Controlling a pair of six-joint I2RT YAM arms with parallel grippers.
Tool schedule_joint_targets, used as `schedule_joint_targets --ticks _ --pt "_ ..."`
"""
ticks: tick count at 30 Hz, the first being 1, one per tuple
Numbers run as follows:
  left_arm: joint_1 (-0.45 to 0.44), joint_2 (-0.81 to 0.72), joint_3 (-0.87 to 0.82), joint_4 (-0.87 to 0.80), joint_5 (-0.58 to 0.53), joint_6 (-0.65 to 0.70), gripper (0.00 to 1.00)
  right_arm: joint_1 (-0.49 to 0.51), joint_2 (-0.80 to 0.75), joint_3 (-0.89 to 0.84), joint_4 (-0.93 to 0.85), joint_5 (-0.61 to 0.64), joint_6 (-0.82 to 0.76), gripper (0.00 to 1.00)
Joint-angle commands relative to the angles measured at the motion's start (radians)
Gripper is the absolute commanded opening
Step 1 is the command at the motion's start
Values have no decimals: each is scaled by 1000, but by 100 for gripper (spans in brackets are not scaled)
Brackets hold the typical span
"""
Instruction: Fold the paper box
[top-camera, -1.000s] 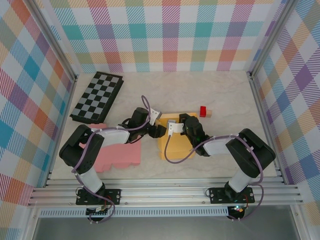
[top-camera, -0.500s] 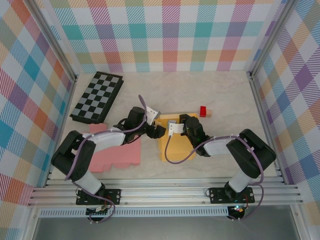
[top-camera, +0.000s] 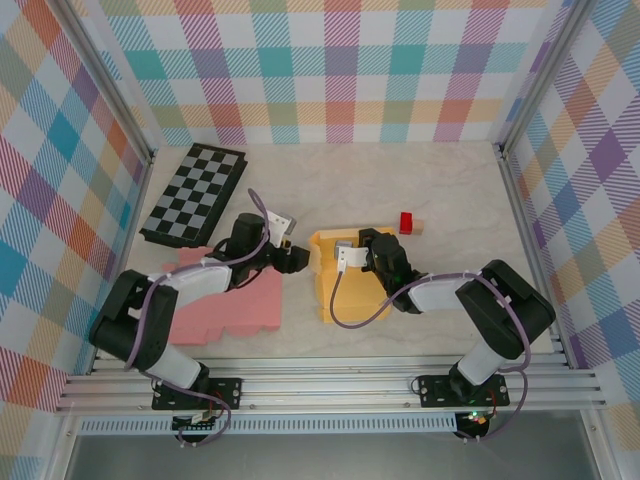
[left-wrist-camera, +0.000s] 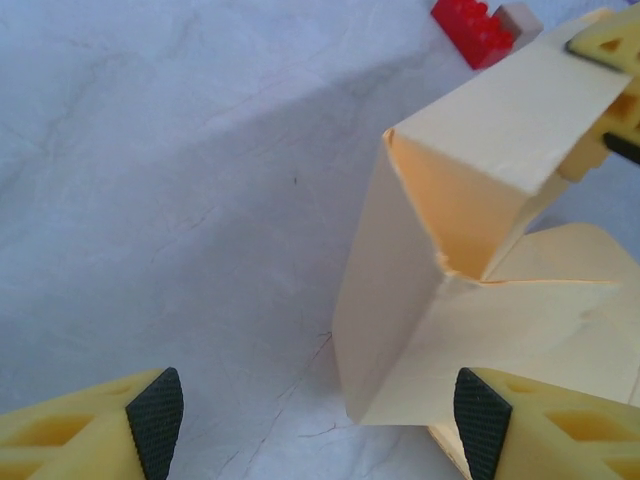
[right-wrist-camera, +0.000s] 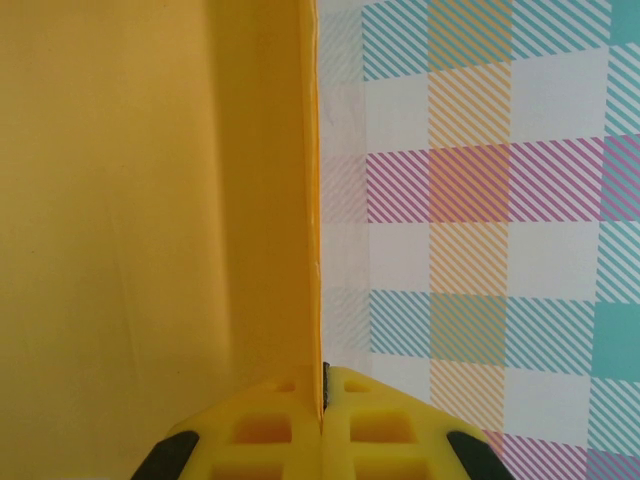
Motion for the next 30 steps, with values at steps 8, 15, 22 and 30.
schedule_joint_targets --ticks 8,15,22,30 --pt "3 129 106 31 133 -11 73 6 -25 -4 -17 -26 33 0" --pt "-44 152 145 34 159 -15 73 6 -27 -5 -23 -27 36 0" --pt "-65 199 176 23 145 -8 72 6 -29 -4 -21 -32 38 0" --pt "-80 222 224 1 128 -1 69 6 -33 -5 -24 -36 41 0"
